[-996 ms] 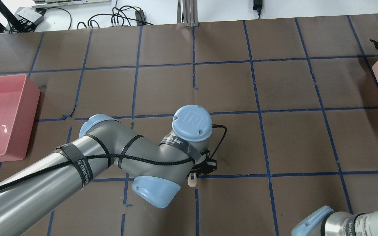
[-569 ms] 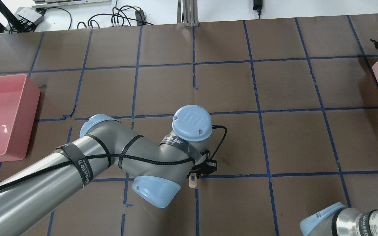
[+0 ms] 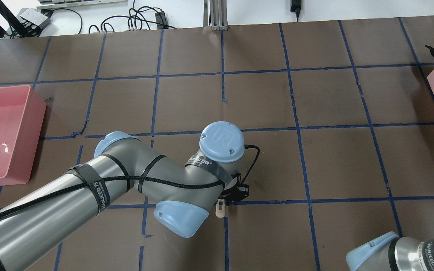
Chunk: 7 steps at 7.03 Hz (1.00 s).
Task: Sweep and dump trash in nearest bin
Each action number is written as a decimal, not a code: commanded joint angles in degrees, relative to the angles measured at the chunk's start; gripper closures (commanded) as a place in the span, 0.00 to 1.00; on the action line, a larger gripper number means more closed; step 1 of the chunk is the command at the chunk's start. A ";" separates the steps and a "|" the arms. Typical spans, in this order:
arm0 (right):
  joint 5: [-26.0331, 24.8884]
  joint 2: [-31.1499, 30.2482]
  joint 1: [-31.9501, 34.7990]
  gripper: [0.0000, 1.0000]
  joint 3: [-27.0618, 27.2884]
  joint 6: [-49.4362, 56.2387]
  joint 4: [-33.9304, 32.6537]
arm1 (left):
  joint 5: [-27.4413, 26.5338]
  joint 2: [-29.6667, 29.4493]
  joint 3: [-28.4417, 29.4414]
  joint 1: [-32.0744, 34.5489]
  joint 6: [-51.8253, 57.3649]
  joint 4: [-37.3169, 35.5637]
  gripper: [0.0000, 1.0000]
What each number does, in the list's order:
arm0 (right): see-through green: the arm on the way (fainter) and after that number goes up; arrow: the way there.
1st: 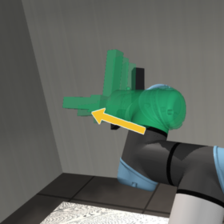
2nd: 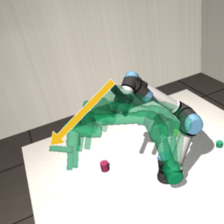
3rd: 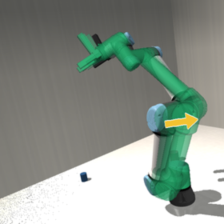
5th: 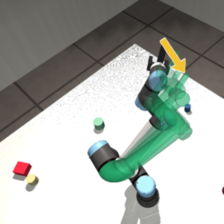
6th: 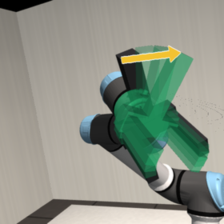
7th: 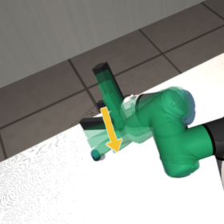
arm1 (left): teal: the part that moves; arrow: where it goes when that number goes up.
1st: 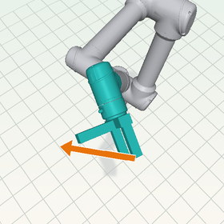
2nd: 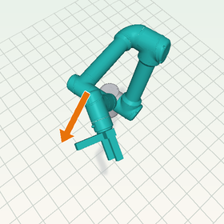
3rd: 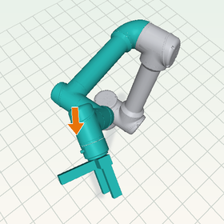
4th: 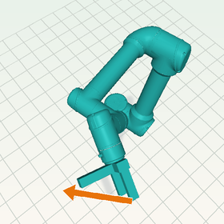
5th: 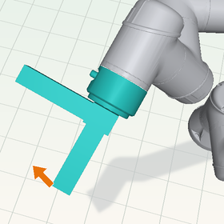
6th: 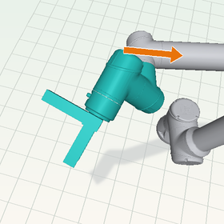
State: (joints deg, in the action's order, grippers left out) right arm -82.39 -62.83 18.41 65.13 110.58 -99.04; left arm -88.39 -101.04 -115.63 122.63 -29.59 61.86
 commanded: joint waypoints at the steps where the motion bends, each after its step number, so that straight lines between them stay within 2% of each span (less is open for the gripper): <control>1: -3.54 0.95 0.75 1.00 -0.44 2.17 -3.60 | -0.20 -0.03 0.31 -0.02 0.41 -0.07 0.48; 2: -4.61 1.04 1.97 1.00 -0.36 3.66 -3.79 | -0.11 0.05 0.92 -0.02 0.41 0.45 0.28; 3: -8.36 1.04 4.59 1.00 -0.36 5.51 -5.97 | 0.15 0.32 1.02 -0.11 0.49 0.46 0.26; 4: -9.70 1.13 6.36 1.00 -0.36 5.87 -7.03 | 0.33 0.49 2.06 -0.63 0.58 0.46 0.25; 5: -9.80 1.13 6.99 1.00 -0.36 5.96 -8.18 | 0.33 0.58 5.90 -1.51 0.76 3.85 0.24; 7: -11.81 2.18 8.13 1.00 -0.36 9.11 -12.03 | 0.33 0.58 19.06 -6.32 8.71 18.48 0.26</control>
State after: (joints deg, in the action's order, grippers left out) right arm -92.67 -61.20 25.68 64.78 117.87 -108.38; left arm -88.08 -100.51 -104.08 119.29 -25.62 71.56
